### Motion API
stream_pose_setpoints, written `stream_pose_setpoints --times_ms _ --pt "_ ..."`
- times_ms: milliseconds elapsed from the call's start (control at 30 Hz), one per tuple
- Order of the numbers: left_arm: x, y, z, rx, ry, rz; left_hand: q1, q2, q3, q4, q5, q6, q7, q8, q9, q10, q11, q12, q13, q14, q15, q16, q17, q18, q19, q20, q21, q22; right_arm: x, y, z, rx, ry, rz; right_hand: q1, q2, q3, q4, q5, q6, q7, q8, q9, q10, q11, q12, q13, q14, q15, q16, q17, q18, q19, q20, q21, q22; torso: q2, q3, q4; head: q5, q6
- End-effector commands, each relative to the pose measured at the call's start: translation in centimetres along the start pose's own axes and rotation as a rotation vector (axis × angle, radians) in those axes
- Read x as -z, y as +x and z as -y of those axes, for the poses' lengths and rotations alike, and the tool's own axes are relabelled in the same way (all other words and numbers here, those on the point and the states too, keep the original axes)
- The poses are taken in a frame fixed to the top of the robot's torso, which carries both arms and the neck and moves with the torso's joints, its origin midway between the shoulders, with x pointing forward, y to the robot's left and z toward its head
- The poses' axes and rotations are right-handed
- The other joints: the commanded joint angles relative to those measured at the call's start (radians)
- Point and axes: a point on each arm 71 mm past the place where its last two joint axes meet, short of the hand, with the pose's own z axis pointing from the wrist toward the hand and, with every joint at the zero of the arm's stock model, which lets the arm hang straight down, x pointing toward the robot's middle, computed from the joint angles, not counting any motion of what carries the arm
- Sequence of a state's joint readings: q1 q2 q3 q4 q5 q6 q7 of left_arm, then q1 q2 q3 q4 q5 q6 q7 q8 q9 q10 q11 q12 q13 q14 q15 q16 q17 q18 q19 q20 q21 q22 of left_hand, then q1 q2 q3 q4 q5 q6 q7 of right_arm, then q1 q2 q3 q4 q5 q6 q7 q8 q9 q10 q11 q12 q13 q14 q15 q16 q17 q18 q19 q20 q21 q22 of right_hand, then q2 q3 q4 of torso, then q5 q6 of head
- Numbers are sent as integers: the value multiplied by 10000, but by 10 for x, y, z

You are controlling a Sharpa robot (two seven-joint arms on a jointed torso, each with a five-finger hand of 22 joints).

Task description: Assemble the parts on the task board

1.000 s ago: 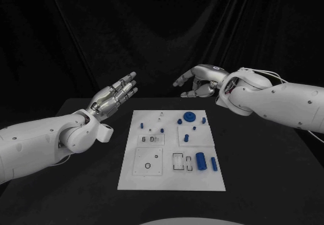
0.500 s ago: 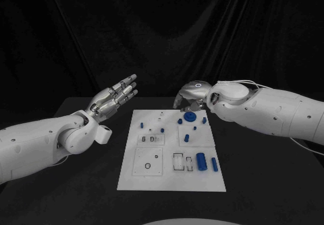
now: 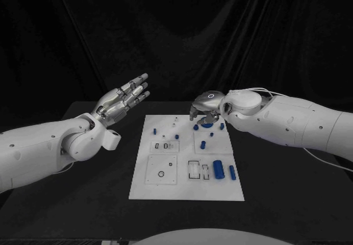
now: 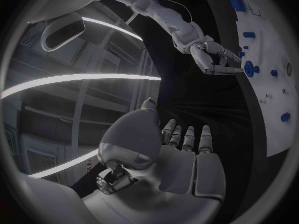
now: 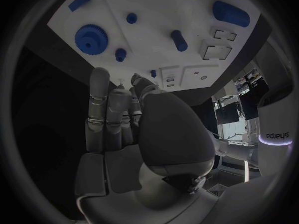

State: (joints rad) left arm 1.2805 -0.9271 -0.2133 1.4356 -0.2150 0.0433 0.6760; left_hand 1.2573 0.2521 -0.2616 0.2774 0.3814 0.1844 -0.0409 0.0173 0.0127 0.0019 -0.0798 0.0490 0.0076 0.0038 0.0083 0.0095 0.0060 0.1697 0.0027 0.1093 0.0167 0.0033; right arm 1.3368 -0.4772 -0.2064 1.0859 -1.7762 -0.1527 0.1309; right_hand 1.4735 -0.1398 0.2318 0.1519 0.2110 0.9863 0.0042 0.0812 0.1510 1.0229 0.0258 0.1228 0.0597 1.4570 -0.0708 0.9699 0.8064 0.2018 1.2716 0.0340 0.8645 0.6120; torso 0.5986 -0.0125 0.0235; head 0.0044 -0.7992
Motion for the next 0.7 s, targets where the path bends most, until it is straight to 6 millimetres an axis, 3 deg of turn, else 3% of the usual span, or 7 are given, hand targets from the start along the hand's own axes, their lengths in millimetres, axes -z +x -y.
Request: stream_pose_setpoints --times_ms 33,133,267,700 --pt "-1 2 7 90 969 -178 200 -34 14 144 155 102 35 85 133 0 26 -64 16 -38 155 -95 -60 -110 -27 45 -167 -33 -1 5 3 233 454 -266 -80 -313 240 84 -177 -232 68 -195 89 110 28 -155 159 -1 5 183 149 -357 -122 35 331 282 -39 -14 2 11 -81" --pt "-1 2 7 112 962 -205 251 -27 27 141 251 118 58 85 133 1 44 -70 14 -38 173 -95 -60 -97 -27 76 -167 -33 -2 9 3 290 553 -278 126 -292 508 -78 385 -345 47 -164 21 53 73 -225 151 -32 23 234 188 -361 -213 56 455 464 -16 -10 8 -4 -90" --pt "-1 3 6 136 951 -233 290 -24 37 144 336 138 76 86 135 2 62 -72 14 -38 185 -95 -60 -86 -27 95 -167 -33 -4 13 3 383 653 -298 190 -320 702 -170 568 -356 63 -160 -16 44 49 -264 144 -51 19 253 194 -355 -279 60 525 570 -7 -10 7 -27 -86" --pt "-1 3 4 206 893 -301 368 -7 61 144 486 163 117 87 136 4 104 -75 14 -38 249 -95 -60 -78 -27 147 -167 -33 -12 27 5 403 919 -425 21 -366 801 -152 282 -372 113 -158 -70 -70 57 -358 136 -52 25 366 307 -363 -344 64 652 778 -24 -19 9 -15 -158"
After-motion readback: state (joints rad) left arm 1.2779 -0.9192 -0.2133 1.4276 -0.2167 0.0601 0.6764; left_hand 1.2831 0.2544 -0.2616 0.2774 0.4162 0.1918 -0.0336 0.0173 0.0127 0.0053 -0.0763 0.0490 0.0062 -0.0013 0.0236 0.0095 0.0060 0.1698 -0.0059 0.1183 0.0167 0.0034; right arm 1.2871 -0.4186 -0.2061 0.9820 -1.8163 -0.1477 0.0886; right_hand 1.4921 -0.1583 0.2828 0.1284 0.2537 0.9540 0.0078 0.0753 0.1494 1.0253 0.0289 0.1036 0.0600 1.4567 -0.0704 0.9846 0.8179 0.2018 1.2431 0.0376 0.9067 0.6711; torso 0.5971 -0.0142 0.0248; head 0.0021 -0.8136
